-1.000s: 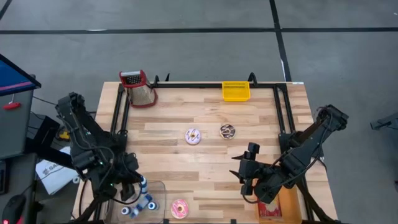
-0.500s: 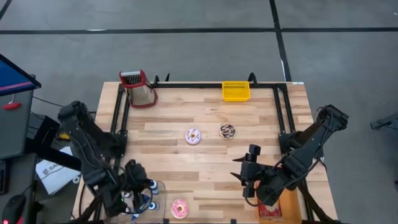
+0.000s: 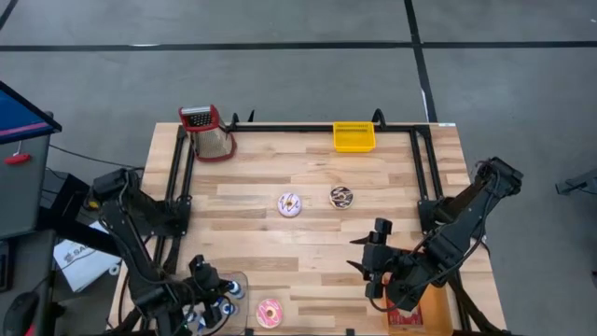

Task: Pick & Place Food Item
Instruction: Put the blue food coloring bottle into the transparent bin

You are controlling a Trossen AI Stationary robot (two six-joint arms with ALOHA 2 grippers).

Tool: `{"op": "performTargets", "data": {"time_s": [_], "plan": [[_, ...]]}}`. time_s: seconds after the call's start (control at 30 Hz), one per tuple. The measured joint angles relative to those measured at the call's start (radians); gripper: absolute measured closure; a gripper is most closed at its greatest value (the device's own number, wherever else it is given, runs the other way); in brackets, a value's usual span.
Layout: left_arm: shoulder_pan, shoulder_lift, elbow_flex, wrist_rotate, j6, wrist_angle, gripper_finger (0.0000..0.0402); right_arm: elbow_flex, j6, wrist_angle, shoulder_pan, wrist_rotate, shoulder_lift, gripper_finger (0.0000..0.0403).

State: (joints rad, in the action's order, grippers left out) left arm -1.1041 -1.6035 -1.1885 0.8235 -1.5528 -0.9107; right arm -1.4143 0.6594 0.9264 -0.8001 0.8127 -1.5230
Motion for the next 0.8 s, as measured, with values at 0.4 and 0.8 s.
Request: {"op": "performTargets", "data": {"time_s": [0.4, 0.8], "plan": [[0.006, -0.068, 0.001, -0.017, -0.034, 0.012, 0.0368, 0.0, 0.015, 0.0, -0.012, 0.001, 0.0, 0.0187], [0.006, -0.068, 0.001, -0.012, 0.008, 0.018, 0.0286, 0.0, 0.018, 0.0, -0.012, 0.0, 0.0, 0.0187]]}}
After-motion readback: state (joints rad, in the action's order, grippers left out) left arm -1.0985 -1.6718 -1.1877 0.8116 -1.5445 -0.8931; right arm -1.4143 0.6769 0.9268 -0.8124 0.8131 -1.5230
